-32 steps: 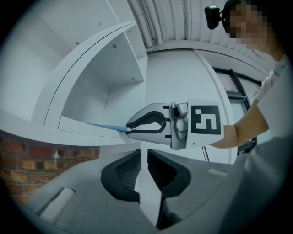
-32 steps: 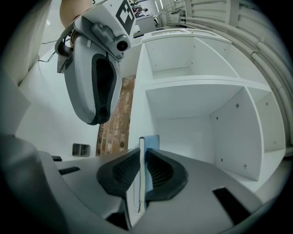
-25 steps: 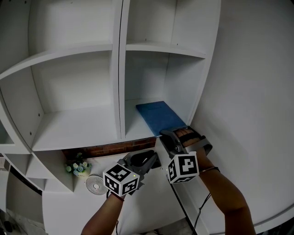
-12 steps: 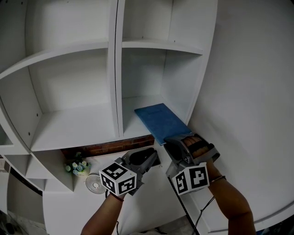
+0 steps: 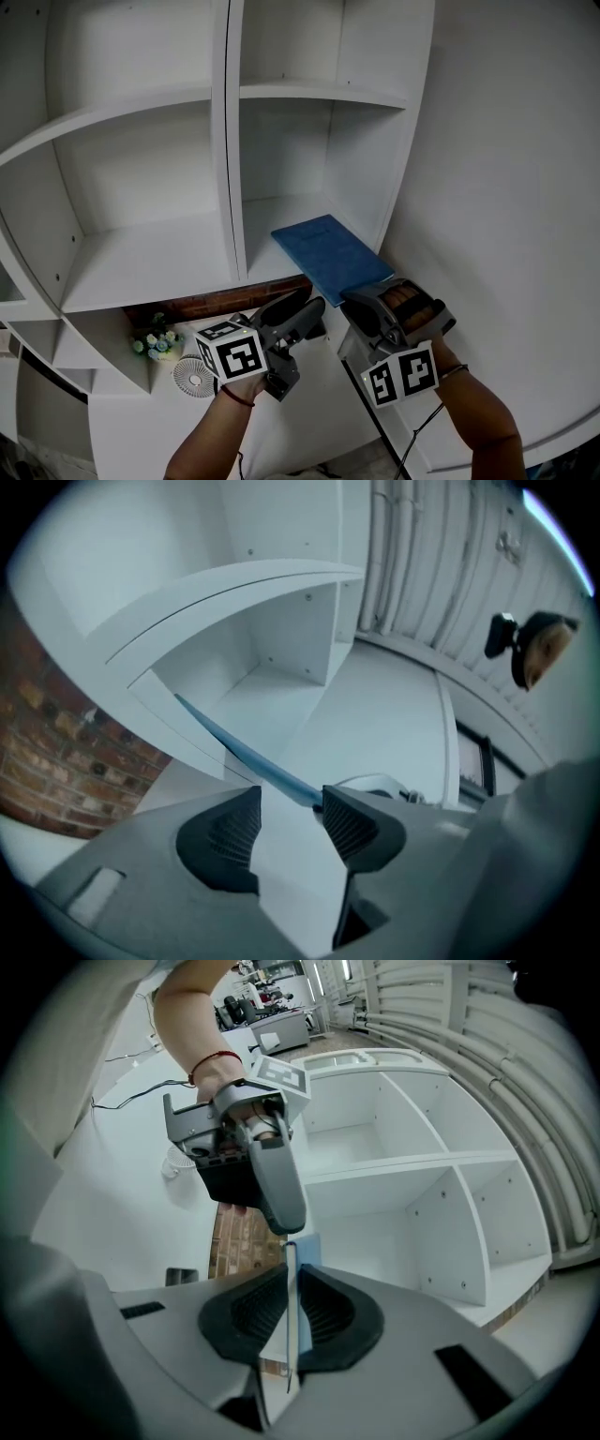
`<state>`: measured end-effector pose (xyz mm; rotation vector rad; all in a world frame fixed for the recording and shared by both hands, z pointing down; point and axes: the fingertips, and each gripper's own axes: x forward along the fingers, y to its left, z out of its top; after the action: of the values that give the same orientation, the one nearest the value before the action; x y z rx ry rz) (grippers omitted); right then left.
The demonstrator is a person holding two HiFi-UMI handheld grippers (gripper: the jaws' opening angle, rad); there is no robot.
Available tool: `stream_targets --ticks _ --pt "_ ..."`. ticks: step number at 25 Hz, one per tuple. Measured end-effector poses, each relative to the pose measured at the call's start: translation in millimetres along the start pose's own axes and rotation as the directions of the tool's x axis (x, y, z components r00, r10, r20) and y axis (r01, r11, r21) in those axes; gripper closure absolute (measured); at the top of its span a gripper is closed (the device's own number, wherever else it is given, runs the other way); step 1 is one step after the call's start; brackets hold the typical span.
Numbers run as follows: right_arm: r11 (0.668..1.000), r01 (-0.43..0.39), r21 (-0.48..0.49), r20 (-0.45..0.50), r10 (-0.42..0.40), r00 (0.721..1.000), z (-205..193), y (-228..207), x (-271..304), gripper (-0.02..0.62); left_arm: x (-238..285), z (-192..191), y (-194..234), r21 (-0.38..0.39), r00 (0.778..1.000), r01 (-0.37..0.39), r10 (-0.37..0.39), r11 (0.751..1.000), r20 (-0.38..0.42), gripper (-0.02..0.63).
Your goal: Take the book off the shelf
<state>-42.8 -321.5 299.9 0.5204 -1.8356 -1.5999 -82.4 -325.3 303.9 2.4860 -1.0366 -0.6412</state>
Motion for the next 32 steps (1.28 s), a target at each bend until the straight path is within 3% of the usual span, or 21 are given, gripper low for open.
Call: stream_targets --ticks 4,12,21,26,32 --pt "1.0 0.0 -0.002 0.007 0.0 1.0 1 0 -2 0.543 11 16 7 -0.223 0.996 0.013 0.007 0.975 0.089 0.406" --pt "1.0 -0.004 -0.021 0.021 0.004 1.0 4 2 -3 0.543 37 20 21 -0.415 0.99 -0.013 0.069 0.91 0.121 0.382" --pt "1.0 -0.006 -0.029 0.035 0.007 0.999 5 4 -6 0.543 54 20 36 -0.524 0.987 -0.023 0.102 0.852 0.122 0.383" --pt "0.999 -0.01 -0.039 0.044 0.011 0.999 6 5 -8 0.543 63 16 34 -0.533 0.99 -0.02 0.089 0.846 0.105 0.387" --pt "0.998 -0.021 -0.052 0.044 0.023 0.999 5 10 -8 0.541 63 13 34 -0.557 0.989 -0.029 0.106 0.83 0.105 0.466"
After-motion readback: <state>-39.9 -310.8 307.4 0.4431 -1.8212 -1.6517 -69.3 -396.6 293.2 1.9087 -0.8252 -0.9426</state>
